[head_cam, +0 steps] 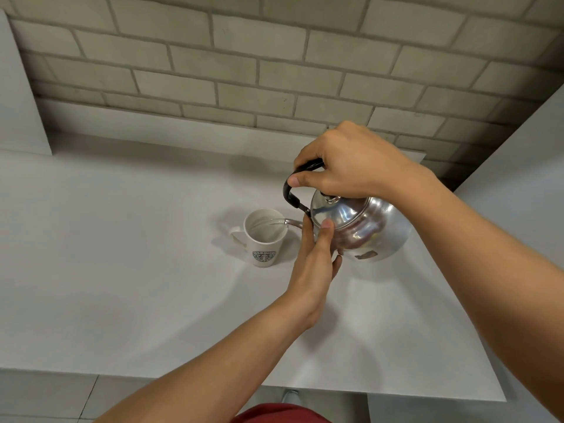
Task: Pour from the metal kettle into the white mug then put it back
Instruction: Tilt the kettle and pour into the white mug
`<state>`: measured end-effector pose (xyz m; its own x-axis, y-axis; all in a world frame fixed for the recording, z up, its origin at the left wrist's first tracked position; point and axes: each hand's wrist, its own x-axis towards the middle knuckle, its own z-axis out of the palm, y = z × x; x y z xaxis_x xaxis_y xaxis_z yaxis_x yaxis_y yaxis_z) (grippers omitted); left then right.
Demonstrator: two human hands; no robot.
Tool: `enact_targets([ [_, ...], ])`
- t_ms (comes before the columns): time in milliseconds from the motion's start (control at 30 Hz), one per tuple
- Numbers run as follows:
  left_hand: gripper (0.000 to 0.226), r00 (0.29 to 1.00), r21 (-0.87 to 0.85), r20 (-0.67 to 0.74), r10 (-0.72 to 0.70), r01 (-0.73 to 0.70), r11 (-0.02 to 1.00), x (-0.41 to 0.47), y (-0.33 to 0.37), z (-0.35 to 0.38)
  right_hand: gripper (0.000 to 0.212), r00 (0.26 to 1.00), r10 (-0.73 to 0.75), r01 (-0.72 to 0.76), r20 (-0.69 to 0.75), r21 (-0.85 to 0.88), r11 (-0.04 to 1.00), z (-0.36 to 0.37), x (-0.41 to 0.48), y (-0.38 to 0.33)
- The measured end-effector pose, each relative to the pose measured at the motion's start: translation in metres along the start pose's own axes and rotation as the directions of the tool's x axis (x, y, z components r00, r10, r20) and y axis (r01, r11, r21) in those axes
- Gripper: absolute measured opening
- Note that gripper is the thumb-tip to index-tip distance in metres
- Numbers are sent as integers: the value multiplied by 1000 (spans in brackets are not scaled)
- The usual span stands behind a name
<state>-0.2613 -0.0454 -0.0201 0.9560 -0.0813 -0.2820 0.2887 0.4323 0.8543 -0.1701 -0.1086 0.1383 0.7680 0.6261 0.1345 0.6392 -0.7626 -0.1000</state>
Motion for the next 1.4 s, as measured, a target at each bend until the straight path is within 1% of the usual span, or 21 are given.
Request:
enact_targets([
  [567,52,999,-24,23,-24,24,999,-12,11,9,32,998,6,0,70,-85,996,-15,1,-14],
  [1067,50,996,-82,20,-91,92,992,-14,14,16,34,998,-3,12,65,-140,990,-15,6,-10],
  [1233,45,996,-78,25,-84,86,993,-13,14,19,34,998,-9,18,58,-151,988,-14,7,-6],
  [1400,45,995,-92,38,-91,94,991,-12,15,20,35,998,-17,27,60,-165,986,-15,10,-4],
])
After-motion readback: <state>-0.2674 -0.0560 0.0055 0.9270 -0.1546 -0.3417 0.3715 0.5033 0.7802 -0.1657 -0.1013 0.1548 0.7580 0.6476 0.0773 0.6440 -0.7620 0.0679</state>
